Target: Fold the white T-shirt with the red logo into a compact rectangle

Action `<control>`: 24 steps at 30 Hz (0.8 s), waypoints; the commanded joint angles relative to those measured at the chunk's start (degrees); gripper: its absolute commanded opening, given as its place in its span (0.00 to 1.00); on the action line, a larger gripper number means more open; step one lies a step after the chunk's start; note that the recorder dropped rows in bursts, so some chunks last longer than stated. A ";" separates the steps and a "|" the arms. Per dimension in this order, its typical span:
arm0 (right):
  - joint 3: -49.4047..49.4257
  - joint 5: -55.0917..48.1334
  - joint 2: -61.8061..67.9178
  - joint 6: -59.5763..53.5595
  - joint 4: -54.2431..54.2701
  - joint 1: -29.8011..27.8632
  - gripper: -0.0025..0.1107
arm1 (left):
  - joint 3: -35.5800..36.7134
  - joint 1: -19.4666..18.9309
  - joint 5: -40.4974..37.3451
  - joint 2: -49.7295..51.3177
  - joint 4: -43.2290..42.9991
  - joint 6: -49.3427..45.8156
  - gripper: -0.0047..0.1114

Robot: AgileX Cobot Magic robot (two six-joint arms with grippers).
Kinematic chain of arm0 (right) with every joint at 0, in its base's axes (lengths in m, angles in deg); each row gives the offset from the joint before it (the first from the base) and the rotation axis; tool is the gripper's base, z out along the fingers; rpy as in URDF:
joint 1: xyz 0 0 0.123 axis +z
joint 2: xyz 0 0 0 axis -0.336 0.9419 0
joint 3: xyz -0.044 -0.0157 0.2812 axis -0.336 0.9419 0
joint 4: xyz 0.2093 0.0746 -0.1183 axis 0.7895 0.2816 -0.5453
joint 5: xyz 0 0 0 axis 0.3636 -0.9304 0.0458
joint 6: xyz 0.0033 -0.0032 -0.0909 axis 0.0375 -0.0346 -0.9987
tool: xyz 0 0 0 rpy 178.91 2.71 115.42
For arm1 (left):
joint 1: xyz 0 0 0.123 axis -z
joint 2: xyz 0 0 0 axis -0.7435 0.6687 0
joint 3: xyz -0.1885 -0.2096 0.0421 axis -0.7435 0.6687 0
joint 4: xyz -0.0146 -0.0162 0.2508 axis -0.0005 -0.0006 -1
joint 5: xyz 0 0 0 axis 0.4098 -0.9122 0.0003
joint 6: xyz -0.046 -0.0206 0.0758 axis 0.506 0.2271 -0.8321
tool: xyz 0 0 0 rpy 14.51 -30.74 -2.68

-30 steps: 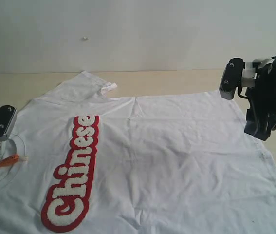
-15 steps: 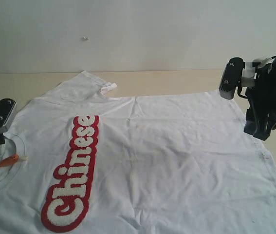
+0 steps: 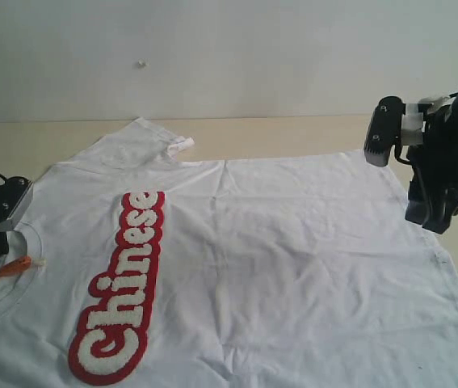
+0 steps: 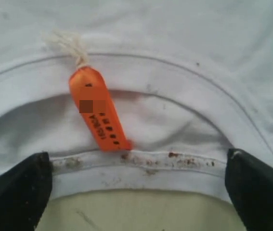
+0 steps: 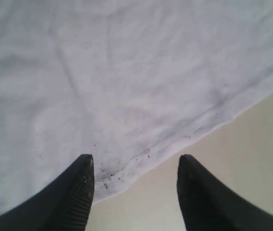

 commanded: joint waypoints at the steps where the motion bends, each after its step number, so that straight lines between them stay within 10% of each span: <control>1: 0.08 0.57 0.05 -0.92 0.03 0.00 0.48 | -0.31 0.04 0.89 0.88 -0.15 0.46 0.84; 24: 0.08 0.20 0.05 -1.88 0.18 0.00 0.48 | 4.12 0.04 11.65 2.41 -6.12 4.30 0.84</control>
